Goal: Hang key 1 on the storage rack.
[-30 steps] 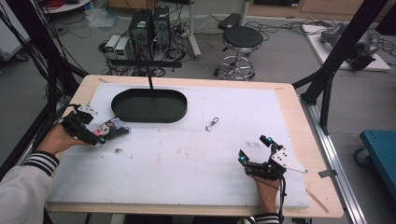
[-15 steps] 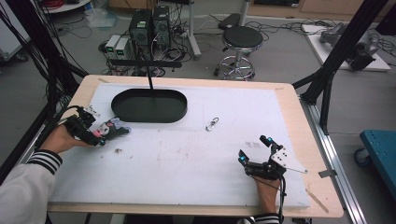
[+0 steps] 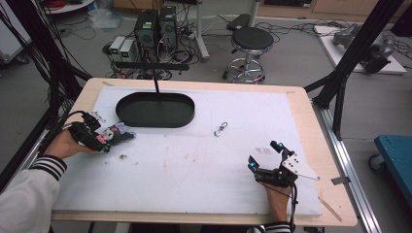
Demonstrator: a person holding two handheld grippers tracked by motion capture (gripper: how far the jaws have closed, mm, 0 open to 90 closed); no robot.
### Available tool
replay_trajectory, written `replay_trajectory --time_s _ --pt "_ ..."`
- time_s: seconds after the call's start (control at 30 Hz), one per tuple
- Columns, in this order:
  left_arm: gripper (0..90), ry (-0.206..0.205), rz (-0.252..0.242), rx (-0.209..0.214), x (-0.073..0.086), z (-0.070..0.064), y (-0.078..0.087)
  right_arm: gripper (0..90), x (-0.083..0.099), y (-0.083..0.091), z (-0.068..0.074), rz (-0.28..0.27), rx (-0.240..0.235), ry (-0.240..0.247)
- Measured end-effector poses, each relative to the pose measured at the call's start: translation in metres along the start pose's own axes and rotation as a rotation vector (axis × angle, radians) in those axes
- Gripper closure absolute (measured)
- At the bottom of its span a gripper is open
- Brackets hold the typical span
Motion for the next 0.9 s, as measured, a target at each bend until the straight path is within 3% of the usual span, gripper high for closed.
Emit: replay_trajectory --time_s 0.07,0.2,0.7,0.9 --pt "38.2 -0.005 -0.002 0.036 -0.0001 -0.0032 0.0007 1.0 0.0 0.0001 0.0001 0.0 -0.001 0.0" --pt "47.1 0.01 0.008 0.026 0.0002 -0.0027 0.0001 1.0 0.0 0.0 0.0001 0.0 -0.001 -0.001" --pt "52.9 0.004 0.007 0.017 -0.0004 -0.0046 0.0031 1.1 0.0 0.0 0.0001 0.0 -0.001 0.0" --pt "54.0 -0.004 -0.026 0.008 -0.004 -0.0058 0.007 1.0 0.0001 0.0001 0.0001 0.001 0.0 -0.001"
Point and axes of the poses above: each handheld gripper's, and its own axes: y roughly backward along the jaws, x roughly out of its underside, z roughly to its left, the point moved 9 cm from there along -y, roughly forward along the jaws, and after that the axes turned 9 degrees about x, right-handed, at the moved point
